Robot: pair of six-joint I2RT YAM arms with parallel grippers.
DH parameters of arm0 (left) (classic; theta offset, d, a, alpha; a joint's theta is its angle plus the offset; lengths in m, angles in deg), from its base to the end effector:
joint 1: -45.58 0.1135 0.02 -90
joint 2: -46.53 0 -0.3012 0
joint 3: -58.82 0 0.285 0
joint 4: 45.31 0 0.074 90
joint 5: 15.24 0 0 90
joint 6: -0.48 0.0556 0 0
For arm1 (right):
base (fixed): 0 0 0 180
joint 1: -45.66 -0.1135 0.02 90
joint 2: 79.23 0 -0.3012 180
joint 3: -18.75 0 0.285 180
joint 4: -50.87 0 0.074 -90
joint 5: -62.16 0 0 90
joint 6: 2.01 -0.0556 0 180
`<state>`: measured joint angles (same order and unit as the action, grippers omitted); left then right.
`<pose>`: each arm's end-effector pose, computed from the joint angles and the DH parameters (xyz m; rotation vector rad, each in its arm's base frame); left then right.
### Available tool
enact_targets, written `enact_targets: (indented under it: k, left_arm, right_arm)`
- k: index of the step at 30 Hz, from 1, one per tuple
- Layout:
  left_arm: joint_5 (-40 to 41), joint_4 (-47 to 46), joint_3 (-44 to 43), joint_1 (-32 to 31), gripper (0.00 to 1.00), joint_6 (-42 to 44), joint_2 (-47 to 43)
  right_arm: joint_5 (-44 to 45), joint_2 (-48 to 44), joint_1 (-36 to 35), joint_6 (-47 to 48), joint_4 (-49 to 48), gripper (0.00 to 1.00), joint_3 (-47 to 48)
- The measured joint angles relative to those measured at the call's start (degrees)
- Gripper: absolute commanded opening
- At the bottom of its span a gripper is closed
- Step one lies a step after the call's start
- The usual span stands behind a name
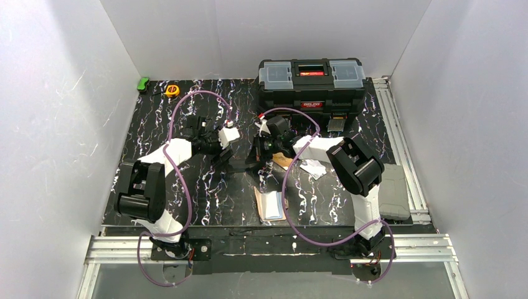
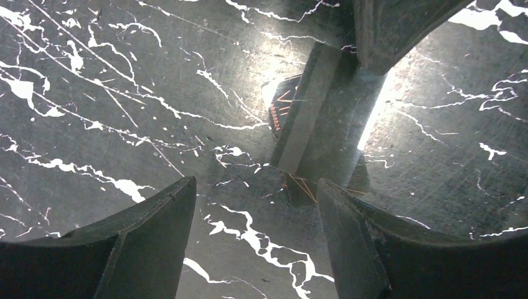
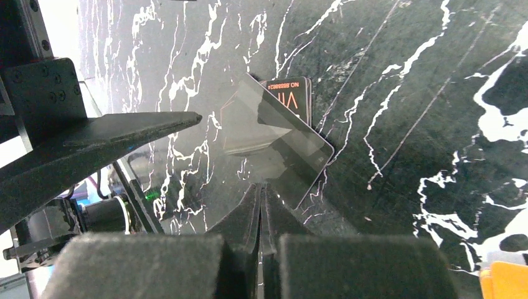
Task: Put the credit cards into the card holder
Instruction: Pick up the credit card from the center of the board.
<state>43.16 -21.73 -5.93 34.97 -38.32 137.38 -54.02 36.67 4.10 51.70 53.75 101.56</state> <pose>0.3474 -0.0947 0.1968 1.3775 1.8390 -0.3155 0.3508 0.3438 0.1561 -0.3951 2.3876 1.2046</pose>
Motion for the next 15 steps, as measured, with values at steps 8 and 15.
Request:
enact_targets:
  k: [8, 15]
  left_arm:
    - [-1.66, 2.91, -1.27, 0.0, 0.7, -1.31, 0.57]
    - [-1.77, 3.72, -1.27, 0.0, 0.7, -1.27, 0.57]
  right_arm:
    - [-0.87, 0.0, -0.96, 0.0, -1.42, 0.01, -1.01]
    - [-0.9, 0.0, -1.66, 0.04, -1.16, 0.01, -2.32]
